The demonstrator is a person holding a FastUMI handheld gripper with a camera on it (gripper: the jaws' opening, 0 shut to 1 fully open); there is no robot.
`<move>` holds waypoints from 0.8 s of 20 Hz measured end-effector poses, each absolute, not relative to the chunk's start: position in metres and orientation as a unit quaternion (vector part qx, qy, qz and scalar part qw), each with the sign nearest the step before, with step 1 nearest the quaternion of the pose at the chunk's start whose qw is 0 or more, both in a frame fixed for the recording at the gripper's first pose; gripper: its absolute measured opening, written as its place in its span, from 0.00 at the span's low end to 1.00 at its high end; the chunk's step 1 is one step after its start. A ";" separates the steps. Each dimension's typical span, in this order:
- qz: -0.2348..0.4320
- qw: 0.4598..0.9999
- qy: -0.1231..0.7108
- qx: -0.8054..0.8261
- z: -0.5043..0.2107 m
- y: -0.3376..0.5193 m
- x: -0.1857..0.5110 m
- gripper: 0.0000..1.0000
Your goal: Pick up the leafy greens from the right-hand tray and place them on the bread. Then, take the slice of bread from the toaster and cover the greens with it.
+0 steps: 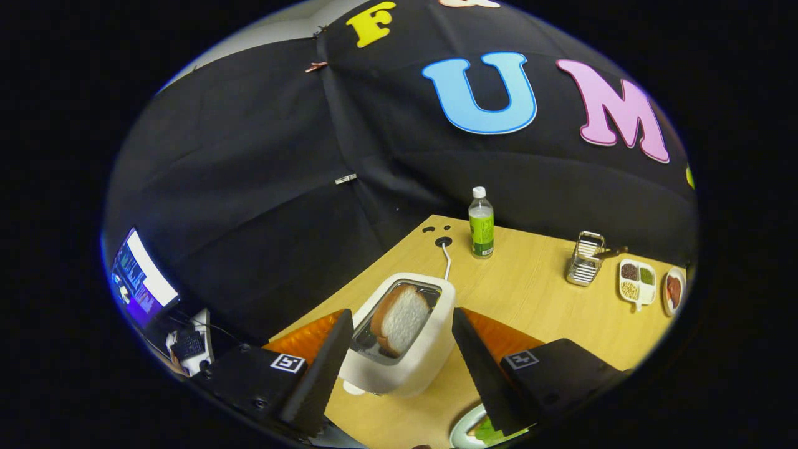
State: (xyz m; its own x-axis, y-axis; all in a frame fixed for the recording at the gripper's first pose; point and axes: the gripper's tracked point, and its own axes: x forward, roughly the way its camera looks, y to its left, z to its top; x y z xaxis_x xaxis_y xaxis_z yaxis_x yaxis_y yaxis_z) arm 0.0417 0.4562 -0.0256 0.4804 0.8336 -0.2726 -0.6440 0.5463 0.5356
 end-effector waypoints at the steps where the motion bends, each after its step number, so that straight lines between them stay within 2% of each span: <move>1: 0.435 0.838 0.266 0.195 -0.028 0.465 0.044 0.99; 8: 0.380 0.836 0.343 0.199 -0.084 0.512 0.062 0.99; 10: 0.352 0.848 0.340 0.202 -0.086 0.508 0.077 1.00; 11: 0.343 0.849 0.347 0.204 -0.090 0.508 0.080 0.97; 15: 0.329 0.836 0.378 0.223 -0.092 0.505 0.073 0.19; 16: 0.330 0.838 0.375 0.220 -0.092 0.506 0.076 0.17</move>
